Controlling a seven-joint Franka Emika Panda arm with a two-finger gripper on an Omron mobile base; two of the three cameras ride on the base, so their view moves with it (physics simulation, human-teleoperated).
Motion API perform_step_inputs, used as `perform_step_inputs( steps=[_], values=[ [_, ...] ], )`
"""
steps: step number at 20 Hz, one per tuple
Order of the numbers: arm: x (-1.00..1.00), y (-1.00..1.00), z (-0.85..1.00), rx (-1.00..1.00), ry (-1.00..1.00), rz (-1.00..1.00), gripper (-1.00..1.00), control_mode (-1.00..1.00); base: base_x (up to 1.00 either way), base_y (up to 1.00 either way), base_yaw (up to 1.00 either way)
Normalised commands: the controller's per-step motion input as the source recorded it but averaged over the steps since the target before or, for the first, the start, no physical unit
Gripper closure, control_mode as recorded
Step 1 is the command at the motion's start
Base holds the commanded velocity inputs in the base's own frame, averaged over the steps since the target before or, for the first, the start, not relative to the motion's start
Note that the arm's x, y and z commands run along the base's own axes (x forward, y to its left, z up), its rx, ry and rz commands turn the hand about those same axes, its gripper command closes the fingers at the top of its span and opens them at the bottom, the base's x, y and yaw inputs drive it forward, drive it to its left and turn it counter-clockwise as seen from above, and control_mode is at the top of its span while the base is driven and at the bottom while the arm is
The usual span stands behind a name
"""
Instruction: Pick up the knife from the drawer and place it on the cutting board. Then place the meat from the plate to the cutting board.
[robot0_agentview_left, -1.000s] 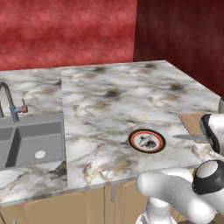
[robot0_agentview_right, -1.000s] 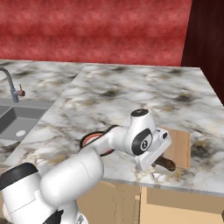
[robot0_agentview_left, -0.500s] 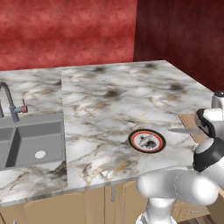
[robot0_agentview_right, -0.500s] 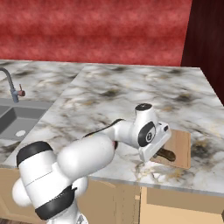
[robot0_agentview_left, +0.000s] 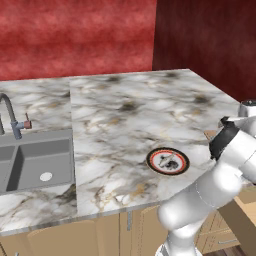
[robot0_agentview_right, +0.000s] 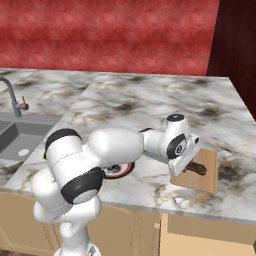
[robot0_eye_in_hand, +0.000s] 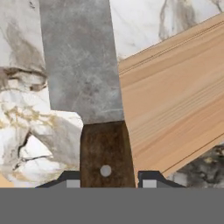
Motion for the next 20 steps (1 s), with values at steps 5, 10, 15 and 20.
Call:
perform_step_inputs(
  steps=[5,10,15,20],
  values=[
    [0.5,-0.28,-0.47,0.02,0.02,0.01,1.0,-1.0,0.0,0.0,0.0],
    [0.35,-0.18,-0.23,0.08,0.0,0.0,1.0,-1.0,0.0,0.0,0.0],
    [0.33,-0.21,0.0,0.06,0.0,0.0,1.0,-1.0,0.0,0.0,0.0],
    [0.29,-0.18,-0.05,0.04,0.0,0.0,1.0,-1.0,0.0,0.0,0.0]
  ],
)
